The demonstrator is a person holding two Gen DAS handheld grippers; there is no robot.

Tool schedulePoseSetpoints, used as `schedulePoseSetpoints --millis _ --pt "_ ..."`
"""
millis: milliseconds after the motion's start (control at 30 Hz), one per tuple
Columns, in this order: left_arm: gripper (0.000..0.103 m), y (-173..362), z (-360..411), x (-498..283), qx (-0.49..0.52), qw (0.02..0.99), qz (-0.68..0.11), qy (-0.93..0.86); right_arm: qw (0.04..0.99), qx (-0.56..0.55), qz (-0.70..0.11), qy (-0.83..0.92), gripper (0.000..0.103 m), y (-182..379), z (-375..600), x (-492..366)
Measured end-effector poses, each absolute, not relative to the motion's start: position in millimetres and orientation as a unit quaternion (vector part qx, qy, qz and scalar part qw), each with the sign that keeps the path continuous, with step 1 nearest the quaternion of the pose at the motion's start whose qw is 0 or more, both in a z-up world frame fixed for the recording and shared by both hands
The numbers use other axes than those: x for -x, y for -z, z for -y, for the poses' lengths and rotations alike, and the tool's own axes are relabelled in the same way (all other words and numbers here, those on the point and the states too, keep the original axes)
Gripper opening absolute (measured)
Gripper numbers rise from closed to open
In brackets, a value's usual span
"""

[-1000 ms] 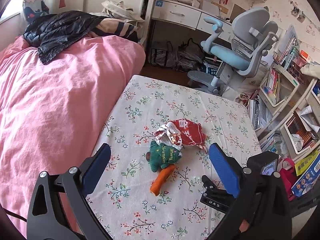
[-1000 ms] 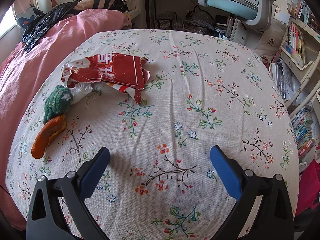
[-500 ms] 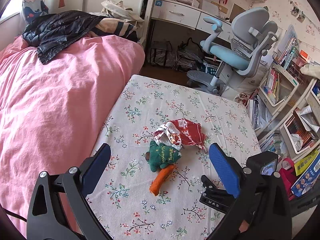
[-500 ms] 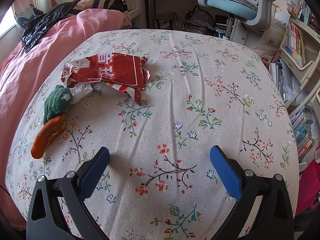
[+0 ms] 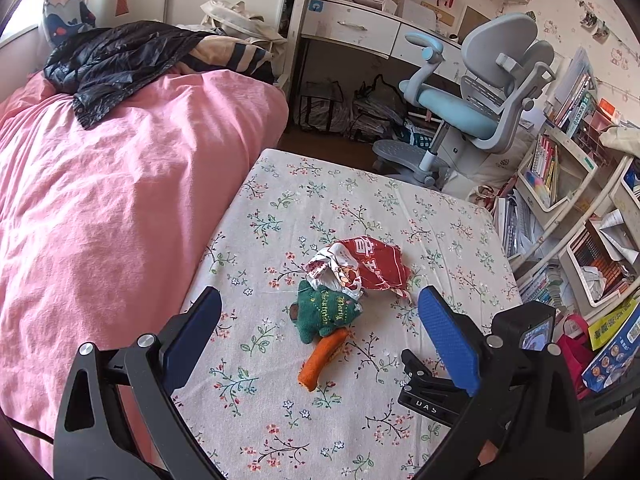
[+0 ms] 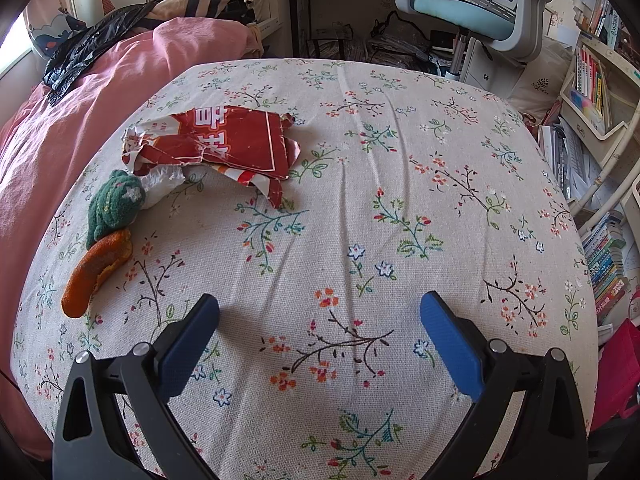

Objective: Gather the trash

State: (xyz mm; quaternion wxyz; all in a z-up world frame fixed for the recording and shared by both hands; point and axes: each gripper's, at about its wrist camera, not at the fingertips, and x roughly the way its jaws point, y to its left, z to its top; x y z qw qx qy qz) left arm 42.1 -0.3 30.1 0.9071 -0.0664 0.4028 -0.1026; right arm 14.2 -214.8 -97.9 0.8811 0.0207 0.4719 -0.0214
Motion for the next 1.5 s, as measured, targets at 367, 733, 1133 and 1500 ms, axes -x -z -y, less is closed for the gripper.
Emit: schedulePoseSetpoints --millis 367,733,1133,1500 --pt "0.095 -30 1 -42 0.067 0.907 -0.403 0.104 0.881 -0.021 -0.472 0.021 0.096 98 215 -14" --pt "0.095 -30 1 -42 0.067 0.907 -0.403 0.103 0.881 -0.021 -0.472 0.022 0.096 98 215 -14" --pt "0.095 -29 0 -42 0.067 0.907 -0.403 0.103 0.881 -0.019 -0.472 0.022 0.096 98 214 -15" --pt "0.096 -15 5 -49 0.049 0.902 -0.422 0.082 0.884 -0.033 -0.464 0.04 0.096 98 218 -23"
